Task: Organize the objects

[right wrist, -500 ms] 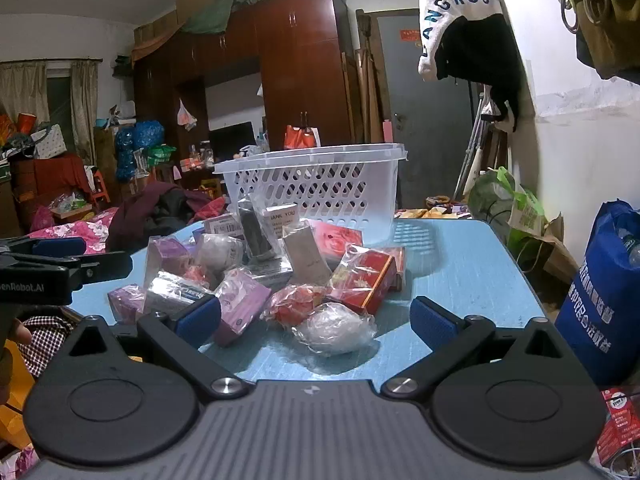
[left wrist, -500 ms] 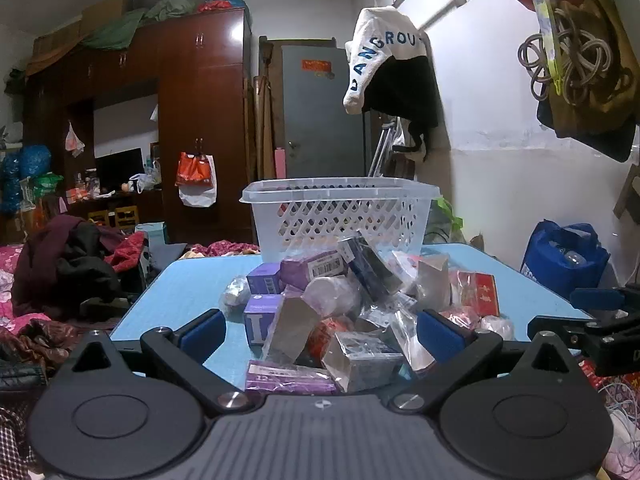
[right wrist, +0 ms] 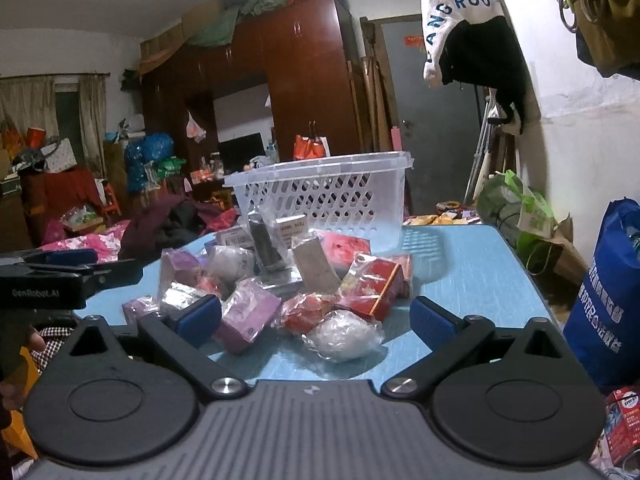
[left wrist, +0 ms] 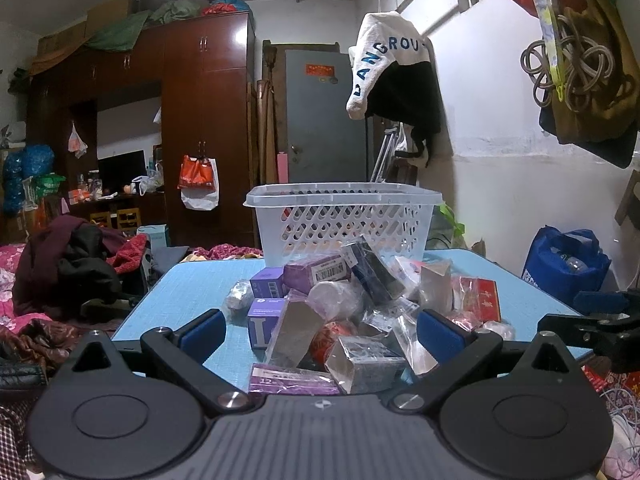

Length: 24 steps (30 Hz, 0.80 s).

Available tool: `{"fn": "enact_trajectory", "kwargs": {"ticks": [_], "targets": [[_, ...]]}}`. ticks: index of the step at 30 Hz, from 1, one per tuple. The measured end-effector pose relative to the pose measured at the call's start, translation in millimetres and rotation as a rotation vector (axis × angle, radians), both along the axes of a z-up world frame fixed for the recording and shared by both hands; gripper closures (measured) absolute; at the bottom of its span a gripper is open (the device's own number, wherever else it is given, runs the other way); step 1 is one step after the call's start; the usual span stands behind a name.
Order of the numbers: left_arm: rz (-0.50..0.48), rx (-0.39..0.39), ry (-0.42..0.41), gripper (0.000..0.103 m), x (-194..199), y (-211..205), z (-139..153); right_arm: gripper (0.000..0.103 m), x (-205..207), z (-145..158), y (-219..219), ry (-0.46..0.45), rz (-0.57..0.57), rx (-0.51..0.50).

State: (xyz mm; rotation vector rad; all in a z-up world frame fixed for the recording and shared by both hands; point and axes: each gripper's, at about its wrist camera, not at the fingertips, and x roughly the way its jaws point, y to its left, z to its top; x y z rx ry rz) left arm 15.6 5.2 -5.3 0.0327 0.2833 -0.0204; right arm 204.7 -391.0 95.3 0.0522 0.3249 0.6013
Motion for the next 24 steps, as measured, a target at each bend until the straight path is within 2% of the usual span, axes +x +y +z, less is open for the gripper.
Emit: {"fn": "enact_trajectory", "kwargs": {"ticks": [24], "targets": [[-0.003, 0.000, -0.002, 0.000, -1.0, 0.3, -2.1, 0.000, -0.4, -1.6, 0.7, -0.007, 0.006, -0.001]]}}
